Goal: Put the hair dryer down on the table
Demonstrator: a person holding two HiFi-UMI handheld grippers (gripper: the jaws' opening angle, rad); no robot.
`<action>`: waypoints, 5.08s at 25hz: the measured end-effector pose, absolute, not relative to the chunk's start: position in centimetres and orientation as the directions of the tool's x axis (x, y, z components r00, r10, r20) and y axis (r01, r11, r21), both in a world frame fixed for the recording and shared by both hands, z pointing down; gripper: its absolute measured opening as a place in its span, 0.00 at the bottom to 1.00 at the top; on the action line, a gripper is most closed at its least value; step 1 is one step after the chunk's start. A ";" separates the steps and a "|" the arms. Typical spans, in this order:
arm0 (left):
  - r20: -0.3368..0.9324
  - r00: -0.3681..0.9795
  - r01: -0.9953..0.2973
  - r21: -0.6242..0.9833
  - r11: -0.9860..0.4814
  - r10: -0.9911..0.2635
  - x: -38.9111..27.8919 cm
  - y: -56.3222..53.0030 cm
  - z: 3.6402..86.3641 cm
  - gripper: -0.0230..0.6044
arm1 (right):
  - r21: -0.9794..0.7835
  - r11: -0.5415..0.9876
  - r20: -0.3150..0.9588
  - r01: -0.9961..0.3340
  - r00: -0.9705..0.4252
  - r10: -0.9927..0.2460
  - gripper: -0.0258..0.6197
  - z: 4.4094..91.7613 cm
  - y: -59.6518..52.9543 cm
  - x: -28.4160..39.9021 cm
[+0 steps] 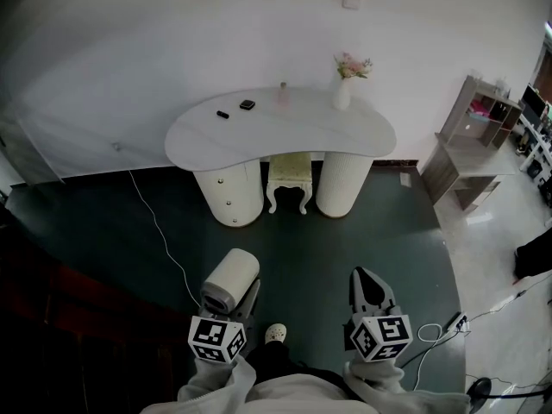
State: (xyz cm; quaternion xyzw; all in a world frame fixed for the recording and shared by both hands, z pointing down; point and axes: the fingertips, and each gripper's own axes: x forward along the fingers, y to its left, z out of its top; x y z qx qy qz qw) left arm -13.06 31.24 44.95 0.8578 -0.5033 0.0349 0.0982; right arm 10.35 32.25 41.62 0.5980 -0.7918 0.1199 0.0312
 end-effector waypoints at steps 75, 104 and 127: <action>0.140 0.419 -0.900 0.195 -0.389 -0.897 -14.0 -0.2 46.7 0.39 | -0.193 0.336 0.267 -0.922 -0.379 -0.886 0.12 45.5 -1.6 9.4; 0.177 0.445 -0.891 0.187 -0.414 -0.878 -10.2 -12.7 47.5 0.39 | -0.239 0.343 0.291 -0.908 -0.404 -0.867 0.12 46.7 -14.4 11.7; 0.178 0.494 -0.866 0.189 -0.463 -0.851 -7.7 -27.4 46.6 0.39 | -0.240 0.319 0.267 -0.917 -0.378 -0.886 0.12 44.8 -27.4 13.5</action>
